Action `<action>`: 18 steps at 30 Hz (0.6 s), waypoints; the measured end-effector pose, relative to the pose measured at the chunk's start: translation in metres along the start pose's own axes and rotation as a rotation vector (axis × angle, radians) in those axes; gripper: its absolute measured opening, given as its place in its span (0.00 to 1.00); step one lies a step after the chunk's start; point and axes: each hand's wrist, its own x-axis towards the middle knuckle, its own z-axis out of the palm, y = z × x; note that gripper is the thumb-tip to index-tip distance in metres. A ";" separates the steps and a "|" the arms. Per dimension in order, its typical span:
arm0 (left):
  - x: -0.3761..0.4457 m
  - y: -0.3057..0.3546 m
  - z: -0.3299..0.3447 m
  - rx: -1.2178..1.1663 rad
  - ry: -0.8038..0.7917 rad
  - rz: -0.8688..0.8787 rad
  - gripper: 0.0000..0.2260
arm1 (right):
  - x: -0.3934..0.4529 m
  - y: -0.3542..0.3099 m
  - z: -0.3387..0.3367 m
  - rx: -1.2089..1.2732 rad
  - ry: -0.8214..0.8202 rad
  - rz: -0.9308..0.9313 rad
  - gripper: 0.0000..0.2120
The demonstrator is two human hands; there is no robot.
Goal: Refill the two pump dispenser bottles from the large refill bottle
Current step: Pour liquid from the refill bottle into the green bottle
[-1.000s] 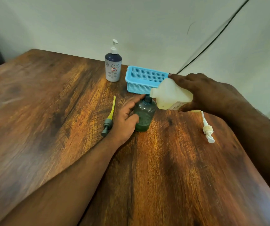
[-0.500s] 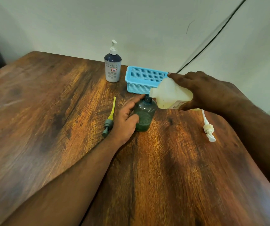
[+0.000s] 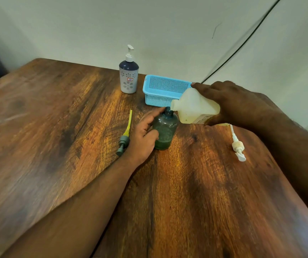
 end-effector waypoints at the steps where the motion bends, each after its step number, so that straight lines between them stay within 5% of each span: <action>1: 0.000 0.000 0.000 -0.002 0.000 -0.004 0.31 | 0.000 0.000 0.001 0.000 0.001 0.000 0.48; 18: 0.000 -0.001 0.000 0.024 0.006 -0.015 0.31 | 0.002 0.002 0.002 0.002 0.025 -0.007 0.48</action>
